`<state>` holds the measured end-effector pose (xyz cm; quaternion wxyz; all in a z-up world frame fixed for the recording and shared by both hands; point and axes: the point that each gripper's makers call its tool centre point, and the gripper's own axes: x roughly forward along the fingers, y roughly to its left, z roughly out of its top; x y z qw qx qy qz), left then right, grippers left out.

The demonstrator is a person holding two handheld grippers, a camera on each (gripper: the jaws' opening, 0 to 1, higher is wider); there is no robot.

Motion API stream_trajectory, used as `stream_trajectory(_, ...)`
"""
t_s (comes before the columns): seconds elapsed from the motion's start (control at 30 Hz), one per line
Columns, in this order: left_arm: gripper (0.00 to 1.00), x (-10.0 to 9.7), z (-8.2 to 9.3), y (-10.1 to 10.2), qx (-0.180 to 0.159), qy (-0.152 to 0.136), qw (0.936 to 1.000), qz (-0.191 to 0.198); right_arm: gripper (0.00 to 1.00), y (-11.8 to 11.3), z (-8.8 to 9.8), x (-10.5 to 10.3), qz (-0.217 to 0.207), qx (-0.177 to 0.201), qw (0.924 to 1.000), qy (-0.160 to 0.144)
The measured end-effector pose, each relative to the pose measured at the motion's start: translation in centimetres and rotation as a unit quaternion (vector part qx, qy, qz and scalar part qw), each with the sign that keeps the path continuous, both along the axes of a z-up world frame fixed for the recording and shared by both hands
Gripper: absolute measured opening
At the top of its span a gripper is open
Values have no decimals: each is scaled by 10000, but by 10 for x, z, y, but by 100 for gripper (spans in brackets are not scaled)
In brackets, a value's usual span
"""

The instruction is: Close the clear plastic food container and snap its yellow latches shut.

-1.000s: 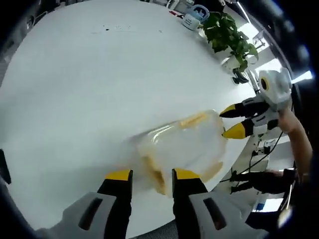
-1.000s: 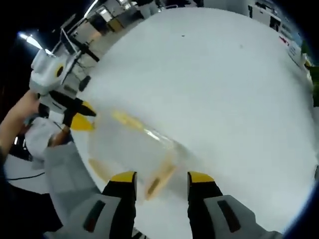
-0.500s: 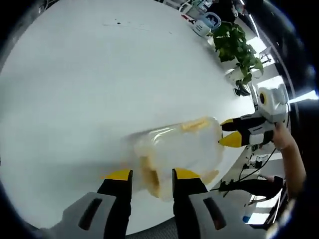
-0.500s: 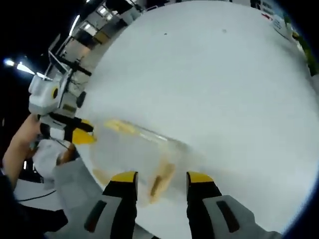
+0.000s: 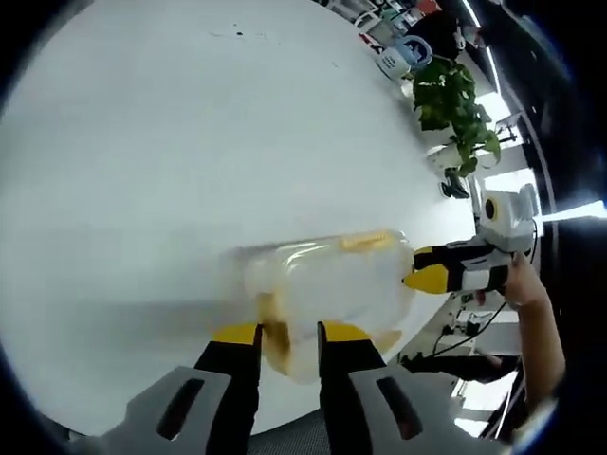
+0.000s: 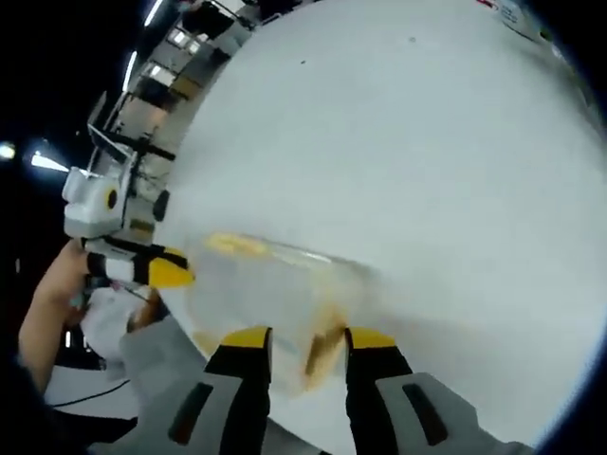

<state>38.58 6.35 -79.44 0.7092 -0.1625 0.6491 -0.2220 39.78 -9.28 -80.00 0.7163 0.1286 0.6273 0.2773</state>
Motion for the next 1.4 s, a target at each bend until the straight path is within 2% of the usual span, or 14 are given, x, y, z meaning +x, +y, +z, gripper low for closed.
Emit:
stream_trajectory(0.17,24,1,-2,-1,-130,9,9999,93,28,0,-1,-1,-86,96,9999,28)
stream_trajectory(0.37,23,4,-3,-1,-116,-7,9999,60,27,0,0,-1,-56,46,10000,68)
stream_trajectory(0.63,21,-3,0,-5,-115,1,9999,66,26,0,-1,-1,-86,8,9999,95)
stream_trajectory(0.93,20,0,-2,-4,-164,51,9998,120,25,0,-3,1,-177,36,9997,149)
stream_trajectory(1.03,20,-3,0,-6,-162,53,9998,123,24,0,-3,-1,-309,123,9992,225)
stream_trajectory(1.17,19,-5,1,-7,-184,63,9997,138,23,0,-3,0,-335,165,9991,179)
stream_trajectory(1.2,18,-15,1,-5,-147,295,9995,-8,23,0,-2,0,-350,170,9991,147)
stream_trajectory(1.23,18,-7,-2,-12,-228,121,9996,136,23,0,-1,0,-334,172,9992,161)
stream_trajectory(1.4,18,-2,-6,-18,-224,164,9996,109,22,1,-2,1,-329,160,9991,235)
